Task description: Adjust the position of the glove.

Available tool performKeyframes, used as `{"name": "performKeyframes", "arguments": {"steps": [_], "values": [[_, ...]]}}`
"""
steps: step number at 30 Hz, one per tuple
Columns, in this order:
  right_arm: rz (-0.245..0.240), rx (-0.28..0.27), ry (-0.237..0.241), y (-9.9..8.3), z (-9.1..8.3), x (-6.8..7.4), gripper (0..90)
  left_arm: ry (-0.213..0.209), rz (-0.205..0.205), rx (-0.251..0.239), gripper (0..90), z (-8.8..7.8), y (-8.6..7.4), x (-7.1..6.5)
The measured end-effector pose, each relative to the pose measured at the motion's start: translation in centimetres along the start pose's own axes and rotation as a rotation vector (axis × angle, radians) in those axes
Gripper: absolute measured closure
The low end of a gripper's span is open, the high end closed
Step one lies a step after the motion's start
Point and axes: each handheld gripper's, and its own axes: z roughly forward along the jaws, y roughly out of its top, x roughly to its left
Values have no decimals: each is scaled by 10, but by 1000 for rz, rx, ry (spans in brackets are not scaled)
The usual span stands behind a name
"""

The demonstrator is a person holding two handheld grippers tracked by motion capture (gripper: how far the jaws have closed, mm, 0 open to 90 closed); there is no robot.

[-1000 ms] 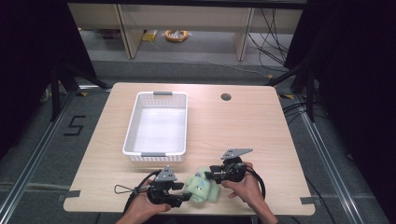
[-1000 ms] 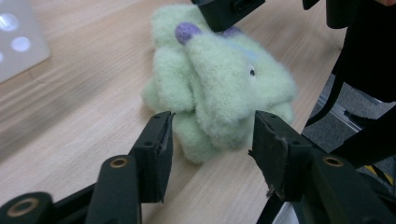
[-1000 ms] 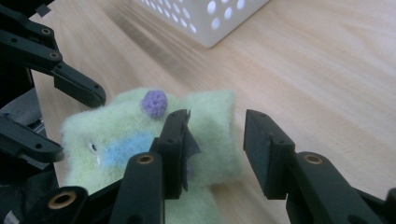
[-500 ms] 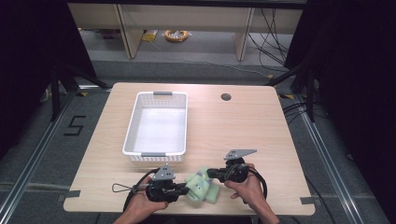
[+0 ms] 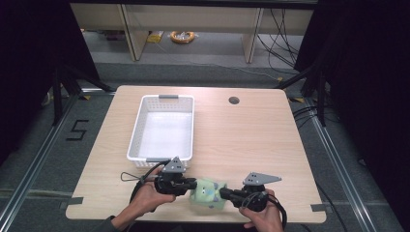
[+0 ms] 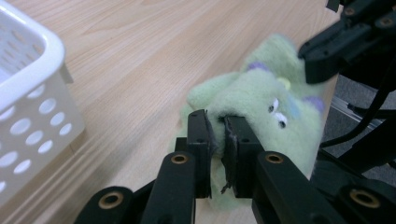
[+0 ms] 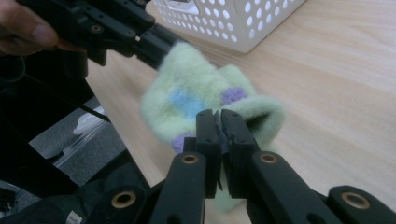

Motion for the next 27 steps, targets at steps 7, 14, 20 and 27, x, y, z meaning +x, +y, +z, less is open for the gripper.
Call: {"name": "performKeyframes", "arguments": {"steps": [7,14,20,27], "values": [[11,30,-10,-12,9,4,867,8,7,24,816,9,-1,4],[-7,64,-33,-18,13,-1,848,4,-41,31,779,15,-10,9],[-6,77,-57,-22,8,-3,763,-19,-92,34,670,10,-19,14],[31,86,-70,-19,3,-7,609,-31,-178,19,548,-4,-29,14]]}}
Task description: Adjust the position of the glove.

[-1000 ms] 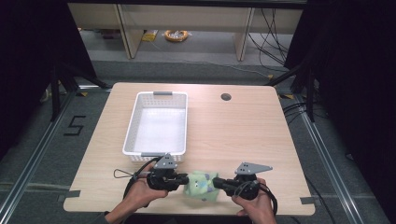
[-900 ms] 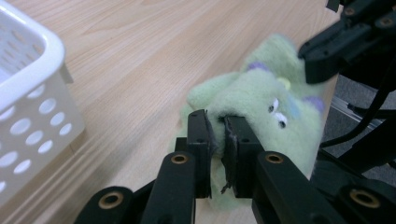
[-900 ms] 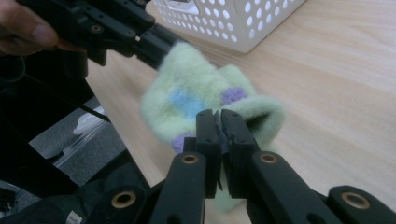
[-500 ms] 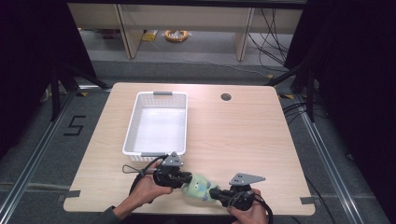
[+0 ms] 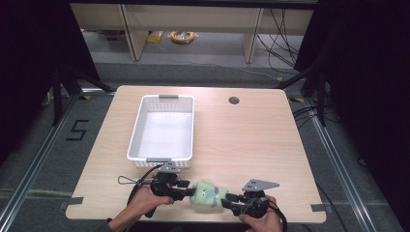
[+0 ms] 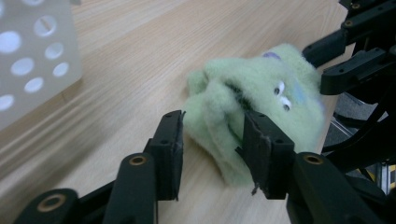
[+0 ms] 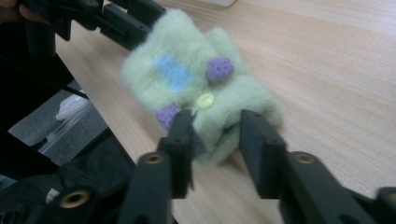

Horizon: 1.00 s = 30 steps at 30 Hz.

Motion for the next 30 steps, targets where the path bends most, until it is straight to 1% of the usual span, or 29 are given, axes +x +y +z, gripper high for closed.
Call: {"name": "performKeyframes", "arguments": {"steps": [1,2,3,4,5,6,7,8,9,10,11,12,13,14,16,17,18,19,20,21,22,24,25,26,29,30], "values": [[-2,-14,-4,1,-1,0,590,-9,-11,-13,543,-3,-1,0],[-9,-28,-13,3,-3,-1,574,-5,-16,-19,534,-7,-1,0],[1,-37,-30,4,-5,0,560,9,-25,-30,524,-10,-1,-1],[-25,-49,-56,6,-7,-2,541,6,-40,-40,508,-12,-1,-1],[-14,-49,-45,7,-7,-5,524,7,-42,-40,488,-14,-1,-1],[19,-48,-53,7,-8,-3,510,3,-59,-49,472,-16,-1,-3],[-4,-50,-73,8,-9,-6,491,9,-72,-53,451,-16,-1,-5],[10,-48,-58,9,-7,-7,481,1,-78,-46,434,-17,0,-6],[21,-44,-59,9,-6,-7,471,10,-90,-49,417,-15,0,-8],[46,-30,-66,10,-5,-5,457,-4,-94,-41,407,-14,0,-9],[54,-27,-56,10,-2,-5,447,-1,-108,-39,401,-11,0,-11],[49,-25,-54,10,1,-5,437,-13,-123,-36,395,-8,0,-12],[26,-16,-63,12,3,-6,430,4,-130,-26,389,-5,0,-13],[25,-13,-57,12,6,-6,422,-14,-131,-17,385,-2,0,-12],[29,1,-59,13,11,-5,403,-13,-145,-8,374,5,-1,-13],[22,17,-66,14,14,-5,404,0,-145,6,369,8,-1,-13],[24,28,-63,14,17,-5,409,-18,-161,8,367,12,-1,-12],[21,41,-77,13,20,-6,407,-23,-168,11,366,15,-1,-11],[24,52,-80,13,22,-8,402,-31,-177,20,366,17,-1,-10],[38,57,-82,12,23,-9,401,-12,-182,36,366,19,0,-11],[46,58,-65,11,25,-11,401,-12,-185,39,366,21,0,-11],[50,63,-50,9,26,-13,405,-25,-192,33,378,25,-1,-11],[52,55,-47,9,27,-14,415,-16,-189,49,383,25,0,-11],[53,56,-46,9,27,-14,418,-18,-182,60,388,25,-1,-10],[48,52,-37,8,27,-15,441,-27,-194,63,411,27,-3,-10],[50,56,-46,8,27,-14,452,-30,-191,64,418,27,-3,-9]]}}
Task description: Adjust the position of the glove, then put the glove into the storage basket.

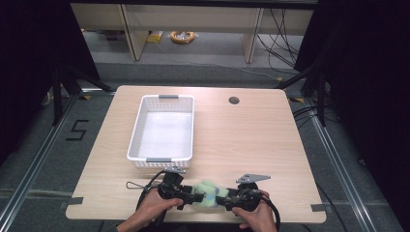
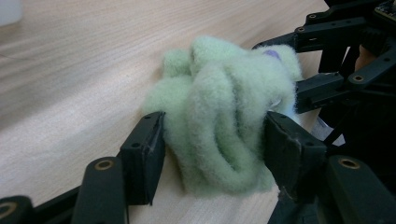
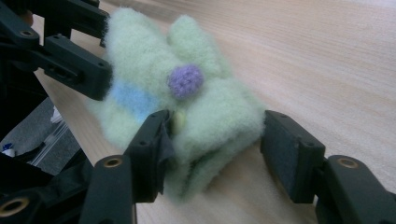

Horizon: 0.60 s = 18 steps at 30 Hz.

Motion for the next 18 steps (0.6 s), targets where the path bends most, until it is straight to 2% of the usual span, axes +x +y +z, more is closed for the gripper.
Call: {"name": "performKeyframes", "arguments": {"steps": [1,2,3,4,5,6,7,10,11,12,13,15,16,17,18], "values": [[1,-1,13,0,1,0,462,-29,-2,-18,430,1,-1,2],[-1,-2,20,0,1,0,472,-39,-2,-17,444,2,-1,3],[-1,-5,19,-1,1,1,481,-24,-7,-20,452,2,-2,2],[35,0,29,-2,2,4,491,-36,-14,-24,463,3,-3,4],[28,-1,36,-2,2,3,497,-57,-19,-18,474,4,-3,5],[1,-13,27,-2,2,0,505,-51,-18,-28,484,4,-3,4],[13,-16,40,-2,2,0,515,-38,-18,-46,499,5,-4,3],[19,-14,47,-3,2,-1,544,-32,-1,-35,541,4,-6,3],[18,-15,51,-3,2,-1,555,-58,2,-53,554,5,-7,4],[41,-5,57,-3,2,1,568,-64,4,-48,572,5,-7,5],[14,-16,61,-3,2,-1,584,-68,7,-54,593,5,-7,5],[4,-21,65,-4,1,0,615,-47,3,-58,629,4,-7,3],[-5,-21,58,-3,1,0,630,-73,10,-59,640,4,-7,4],[-6,-30,74,-3,1,0,646,-71,13,-62,649,4,-7,4],[7,-26,71,-3,-1,2,657,-70,14,-64,656,4,-7,3]]}}
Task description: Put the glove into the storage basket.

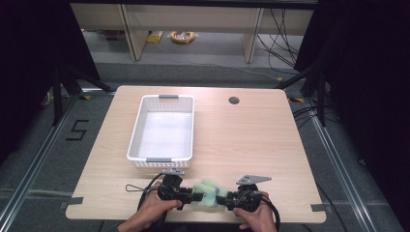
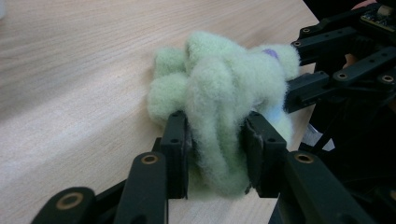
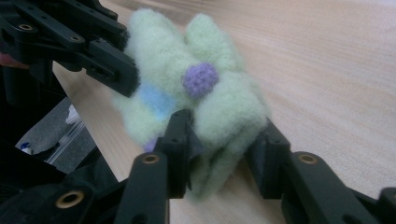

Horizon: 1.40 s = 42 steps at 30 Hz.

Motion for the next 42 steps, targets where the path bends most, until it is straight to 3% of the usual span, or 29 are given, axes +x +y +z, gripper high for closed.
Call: {"name": "performKeyframes", "arguments": {"steps": [5,11,12,14,16,18,21,25,26,27,28,29,31,32,33,34,36,37,38,42], "values": [[-36,-15,6,2,-5,0,697,5,27,-18,701,-3,3,-5],[-23,-33,29,5,-9,6,710,-6,35,-35,717,-9,6,-7],[-44,-35,32,5,-10,5,710,-16,36,-36,717,-11,7,-8],[-41,-42,30,7,-13,7,711,-22,39,-47,718,-14,9,-10],[-47,-50,40,10,-14,8,712,-8,46,-52,718,-18,11,-12],[-46,-56,48,12,-17,10,712,-34,42,-66,718,-21,12,-12],[-38,-56,59,15,-21,14,712,-34,45,-73,718,-24,14,-14],[-80,-56,44,21,-24,17,713,-27,63,-83,718,-31,17,-16],[-75,-63,52,23,-25,18,713,-18,67,-84,717,-33,19,-17],[-68,-57,51,25,-26,20,713,-39,66,-86,718,-34,21,-16],[-95,-67,52,28,-25,18,713,-36,61,-97,717,-35,22,-17],[-71,-56,45,29,-27,21,713,-35,68,-98,718,-37,24,-16],[-116,-85,50,35,-26,18,714,-35,71,-106,718,-40,28,-16],[-63,-72,65,38,-28,22,714,-36,73,-109,718,-43,32,-16],[-102,-77,62,43,-27,18,714,-36,77,-113,718,-45,35,-16],[-69,-61,60,46,-29,21,715,-32,78,-116,717,-47,37,-16],[-105,-84,72,55,-27,20,714,-11,85,-125,717,-54,44,-17],[-86,-72,73,59,-28,22,714,-4,96,-122,717,-57,47,-16],[-124,-78,63,65,-28,20,715,-7,95,-128,717,-59,50,-16],[-128,-87,77,83,-24,22,715,9,93,-139,716,-70,60,-11]]}}
